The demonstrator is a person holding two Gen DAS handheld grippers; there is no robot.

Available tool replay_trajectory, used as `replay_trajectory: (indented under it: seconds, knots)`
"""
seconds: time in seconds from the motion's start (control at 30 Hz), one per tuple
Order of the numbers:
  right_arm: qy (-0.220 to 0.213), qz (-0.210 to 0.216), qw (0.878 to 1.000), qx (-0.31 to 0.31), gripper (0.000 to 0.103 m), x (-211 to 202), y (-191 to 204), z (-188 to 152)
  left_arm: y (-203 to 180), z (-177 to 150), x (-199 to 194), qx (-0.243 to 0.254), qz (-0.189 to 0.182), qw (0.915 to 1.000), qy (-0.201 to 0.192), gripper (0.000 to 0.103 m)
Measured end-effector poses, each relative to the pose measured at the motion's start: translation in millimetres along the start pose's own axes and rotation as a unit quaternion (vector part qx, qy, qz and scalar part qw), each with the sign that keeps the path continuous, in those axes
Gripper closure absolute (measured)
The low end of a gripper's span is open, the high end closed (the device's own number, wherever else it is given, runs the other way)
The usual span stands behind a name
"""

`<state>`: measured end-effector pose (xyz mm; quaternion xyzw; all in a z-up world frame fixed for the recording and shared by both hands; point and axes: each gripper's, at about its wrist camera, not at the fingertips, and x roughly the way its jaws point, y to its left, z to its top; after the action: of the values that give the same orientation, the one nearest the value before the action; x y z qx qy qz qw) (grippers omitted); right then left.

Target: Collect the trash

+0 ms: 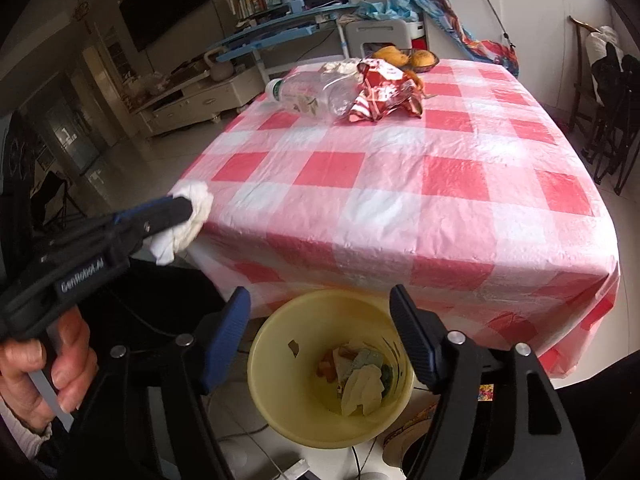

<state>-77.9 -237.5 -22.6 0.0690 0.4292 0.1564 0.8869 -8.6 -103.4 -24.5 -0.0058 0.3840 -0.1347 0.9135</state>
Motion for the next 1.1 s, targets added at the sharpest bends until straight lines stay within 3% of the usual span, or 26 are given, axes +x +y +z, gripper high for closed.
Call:
replay_trajectory:
  seconds: [0.1, 0.17, 0.33, 0.43, 0.67, 1.1]
  knots:
    - [-0.034, -0.02, 0.999, 0.027, 0.017, -10, -9, 4, -5, -4, -4, 0.004, -0.001, 1.0, -0.003, 0.076]
    - [-0.054, -0.041, 0.997, 0.045, 0.013, -16, -14, 5, -5, -4, -12, 0.002, 0.01, 0.9997, -0.021, 0.056]
    - [-0.077, -0.084, 0.991, 0.068, 0.009, -20, -20, 7, 9, 0, -32, -0.027, 0.048, 0.9957, -0.074, 0.037]
    - [-0.082, -0.109, 0.989, 0.059, 0.008, -19, -16, 8, 16, 2, -37, -0.039, 0.064, 0.9933, -0.088, 0.032]
    - [-0.075, -0.123, 0.989, 0.035, 0.008, -12, -13, 7, 15, 5, -41, -0.035, 0.09, 0.9894, -0.109, 0.022]
    - [-0.082, -0.134, 0.987, 0.02, 0.008, -15, -7, 4, 16, 5, -39, -0.037, 0.105, 0.9871, -0.115, 0.015]
